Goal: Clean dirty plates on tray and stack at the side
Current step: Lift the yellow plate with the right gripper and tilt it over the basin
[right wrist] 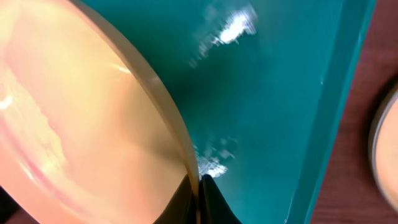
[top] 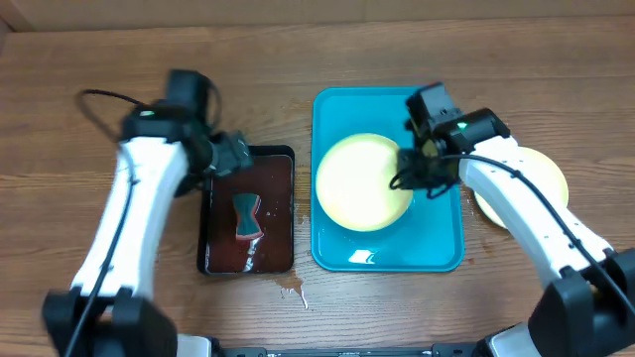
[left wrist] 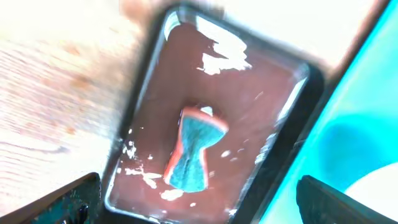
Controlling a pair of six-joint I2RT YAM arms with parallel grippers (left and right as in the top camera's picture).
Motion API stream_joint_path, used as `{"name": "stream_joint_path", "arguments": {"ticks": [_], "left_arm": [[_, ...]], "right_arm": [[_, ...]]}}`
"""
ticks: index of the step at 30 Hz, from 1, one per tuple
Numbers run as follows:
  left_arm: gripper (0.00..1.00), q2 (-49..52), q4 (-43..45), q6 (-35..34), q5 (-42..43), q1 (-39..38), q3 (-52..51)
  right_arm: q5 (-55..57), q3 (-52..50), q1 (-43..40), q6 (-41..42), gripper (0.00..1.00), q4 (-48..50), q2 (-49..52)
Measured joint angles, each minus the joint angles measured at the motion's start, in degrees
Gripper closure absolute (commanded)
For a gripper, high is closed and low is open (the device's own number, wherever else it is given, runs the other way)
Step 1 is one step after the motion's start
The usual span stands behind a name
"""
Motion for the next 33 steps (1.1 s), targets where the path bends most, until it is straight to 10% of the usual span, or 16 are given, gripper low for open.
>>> {"name": "stream_joint_path", "arguments": {"ticks": [13, 33], "left_arm": [[0.0, -9.5, -0.7, 0.0, 4.5, 13.0, 4.9], [0.0, -9.1, -2.8, 0.4, 4.9, 13.0, 4.9]], "right_arm": [[14.6, 3.4, 24.2, -1.7, 0.96, 21.2, 0.8], [61.6, 3.4, 44.0, -1.3, 0.96, 23.1, 4.4]]}}
